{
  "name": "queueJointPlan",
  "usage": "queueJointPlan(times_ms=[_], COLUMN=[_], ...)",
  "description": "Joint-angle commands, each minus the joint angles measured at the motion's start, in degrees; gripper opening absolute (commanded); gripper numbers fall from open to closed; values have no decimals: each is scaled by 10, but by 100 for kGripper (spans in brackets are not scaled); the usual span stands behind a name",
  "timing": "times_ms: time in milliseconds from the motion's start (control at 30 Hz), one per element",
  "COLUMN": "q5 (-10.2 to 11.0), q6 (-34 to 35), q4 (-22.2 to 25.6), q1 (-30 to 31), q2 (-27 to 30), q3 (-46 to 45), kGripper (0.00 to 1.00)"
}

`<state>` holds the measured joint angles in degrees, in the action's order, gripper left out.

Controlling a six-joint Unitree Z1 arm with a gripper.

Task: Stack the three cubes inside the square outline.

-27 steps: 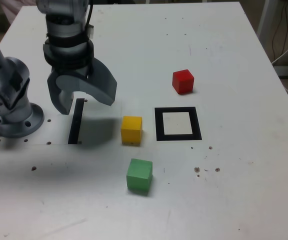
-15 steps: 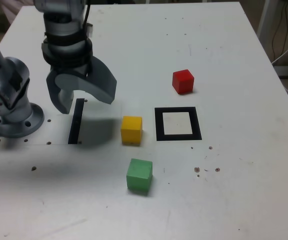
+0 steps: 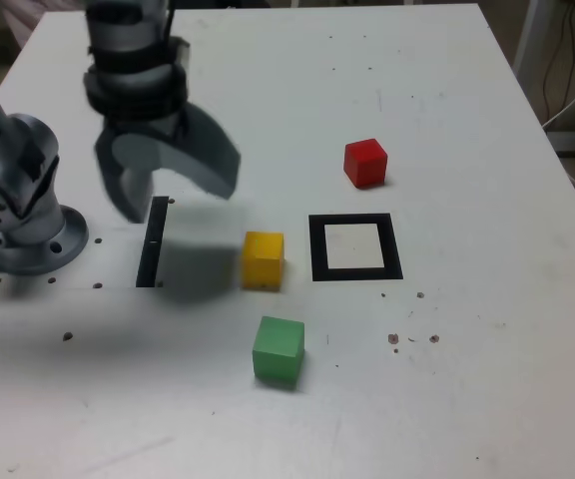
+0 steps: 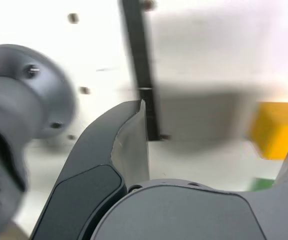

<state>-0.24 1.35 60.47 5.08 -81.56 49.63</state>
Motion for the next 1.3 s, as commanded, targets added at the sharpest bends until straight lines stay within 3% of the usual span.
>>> queueJointPlan(times_ms=[0,433,900,1267], q5=[-1,1,6,21], q6=[0,-46,-50,-53], q4=[-1,31,99,105], q1=[-8,-97,-165,-217], q2=[-8,-80,-221,-305], q3=[18,180,364,432], kGripper=[100,100,100,100])
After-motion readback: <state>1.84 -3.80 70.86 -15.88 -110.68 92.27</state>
